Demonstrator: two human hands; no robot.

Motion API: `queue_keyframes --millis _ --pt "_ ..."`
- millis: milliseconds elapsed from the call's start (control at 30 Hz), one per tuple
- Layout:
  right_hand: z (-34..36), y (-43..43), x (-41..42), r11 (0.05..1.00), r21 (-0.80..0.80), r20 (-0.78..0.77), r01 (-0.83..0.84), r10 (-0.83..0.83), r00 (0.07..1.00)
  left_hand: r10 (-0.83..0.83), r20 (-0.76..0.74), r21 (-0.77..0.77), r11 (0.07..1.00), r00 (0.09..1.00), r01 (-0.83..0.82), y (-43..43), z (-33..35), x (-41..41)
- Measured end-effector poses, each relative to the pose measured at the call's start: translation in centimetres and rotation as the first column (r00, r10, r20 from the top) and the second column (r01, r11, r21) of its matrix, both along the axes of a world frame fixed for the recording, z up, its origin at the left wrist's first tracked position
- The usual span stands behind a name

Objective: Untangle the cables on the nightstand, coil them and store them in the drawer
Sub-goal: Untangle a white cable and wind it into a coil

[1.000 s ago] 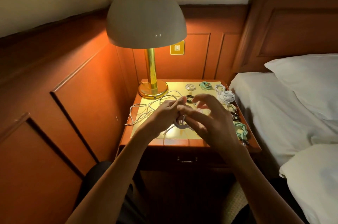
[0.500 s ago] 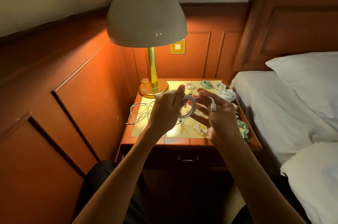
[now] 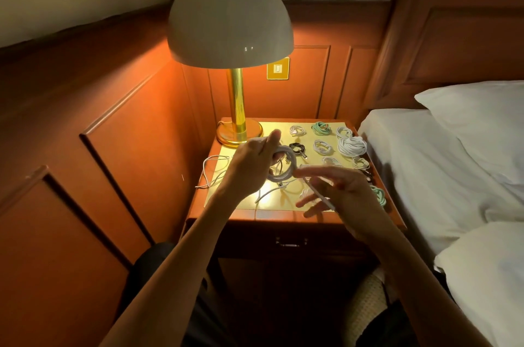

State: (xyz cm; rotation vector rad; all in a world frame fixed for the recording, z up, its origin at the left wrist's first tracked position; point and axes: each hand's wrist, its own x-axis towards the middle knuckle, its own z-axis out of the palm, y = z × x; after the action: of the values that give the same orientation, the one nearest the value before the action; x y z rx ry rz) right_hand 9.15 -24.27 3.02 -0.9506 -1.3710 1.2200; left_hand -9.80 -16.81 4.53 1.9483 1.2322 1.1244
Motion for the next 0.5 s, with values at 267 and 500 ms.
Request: queue_keyframes --millis 267,500 --pt "0.4 1.6 2.6 0.965 -0.099 0.147 -0.244 0.257 0.955 0.014 -0.127 0.015 1.0 0.992 -0.012 -0.4 -0.1 -0.8" --pt "1.0 3.3 2.5 0.985 0.086 0.751 -0.152 0.037 0.66 -0.128 -0.131 -0.262 0.961 0.983 0.09 -0.2 -1.5 -1.1"
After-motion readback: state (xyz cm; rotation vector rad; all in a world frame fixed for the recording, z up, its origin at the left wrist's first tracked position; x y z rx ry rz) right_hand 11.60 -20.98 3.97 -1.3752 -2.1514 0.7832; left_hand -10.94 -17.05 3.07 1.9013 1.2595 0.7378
